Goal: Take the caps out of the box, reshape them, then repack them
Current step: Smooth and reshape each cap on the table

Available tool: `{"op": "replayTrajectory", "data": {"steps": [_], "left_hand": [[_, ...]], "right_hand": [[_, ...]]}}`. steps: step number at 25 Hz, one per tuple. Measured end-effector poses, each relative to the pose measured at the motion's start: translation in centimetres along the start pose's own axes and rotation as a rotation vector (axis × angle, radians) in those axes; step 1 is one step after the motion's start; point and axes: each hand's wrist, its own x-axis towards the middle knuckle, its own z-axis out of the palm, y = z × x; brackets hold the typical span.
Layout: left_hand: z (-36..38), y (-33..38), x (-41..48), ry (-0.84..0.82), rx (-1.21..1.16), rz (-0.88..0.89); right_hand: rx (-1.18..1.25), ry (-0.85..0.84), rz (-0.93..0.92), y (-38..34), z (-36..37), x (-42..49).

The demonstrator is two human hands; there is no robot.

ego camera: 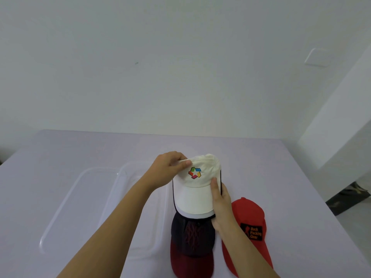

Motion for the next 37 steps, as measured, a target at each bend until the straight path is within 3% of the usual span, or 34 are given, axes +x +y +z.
{"op": "replayTrajectory", "data": {"steps": [5,10,16,20,24,30,32,37], "left_hand": [[-0.1,0.4,-0.5,-0.087,0.078,-0.012],[0.6,0.8,-0.3,-0.104,0.246,0.018],[0.5,1.1,-0.9,-0.153,0.055,-0.037],[0.8,1.7,-0.6,-0.121,0.174,-0.017],[0.5,1.2,-0.3,-0.103,0.117,-0.077],[1.5,1.2,-0.6,0.014,-0.014,0.001],[1.8,1.1,-0.5,-0.011,0.08,0.016],[1.7,0.5,0.2,0.065,0.124,-0.132]], "right_hand": [[-0.055,-0.058,-0.008,-0.1,-0.1,-0.3],[-0.109,-0.004,-0.024,0.0,0.4,-0.6],[-0.157,-0.02,-0.094,-0.5,0.2,-1.0],[-0.187,-0.054,-0.137,-0.4,0.5,-1.4],[-0.209,-0.107,-0.162,-0.3,0.8,-1.6],[-0.266,-0.059,-0.206,-0.1,0.7,-1.0],[-0.275,-0.063,-0.204,0.2,0.8,-1.0],[-0.267,-0.079,-0.225,0.0,1.2,-1.1]]}}
